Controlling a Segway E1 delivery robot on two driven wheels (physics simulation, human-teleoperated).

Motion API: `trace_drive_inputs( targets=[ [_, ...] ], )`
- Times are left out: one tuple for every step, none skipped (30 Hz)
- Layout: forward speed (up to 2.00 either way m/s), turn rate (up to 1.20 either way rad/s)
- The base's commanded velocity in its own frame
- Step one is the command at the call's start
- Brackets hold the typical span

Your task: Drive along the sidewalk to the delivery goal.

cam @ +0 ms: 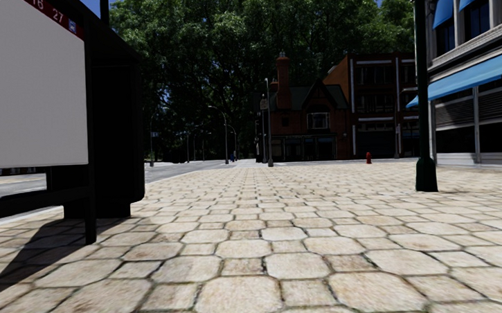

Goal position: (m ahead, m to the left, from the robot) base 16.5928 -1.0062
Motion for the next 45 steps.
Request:
trace_drive_inputs(
  targets=[
    [2.00,0.00],
    [2.00,0.00],
    [2.00,0.00],
    [2.00,0.00],
    [2.00,0.00],
    [2.00,0.00],
    [2.00,0.00],
    [2.00,0.00],
    [2.00,0.00],
    [2.00,0.00],
    [2.00,0.00],
    [2.00,0.00],
    [2.00,0.00],
    [2.00,0.00],
    [2.00,0.00],
    [2.00,0.00],
    [2.00,0.00],
    [2.00,0.00],
    [2.00,0.00],
    [2.00,0.00],
    [2.00,0.00],
    [2.00,0.00],
    [2.00,0.00],
    [2.00,0.00],
    [2.00,0.00],
    [2.00,0.00],
    [2.00,0.00],
    [2.00,0.00],
    [2.00,0.00],
    [2.00,0.00],
    [2.00,0.00],
    [2.00,0.00],
    [2.00,0.00],
    [2.00,0.00],
    [2.00,0.00],
    [2.00,0.00],
    [2.00,0.00],
    [2.00,0.00],
    [2.00,0.00],
    [2.00,0.00],
    [2.00,0.00],
    [2.00,0.00],
    [2.00,0.00],
    [2.00,0.00],
    [2.00,0.00]
  ],
)
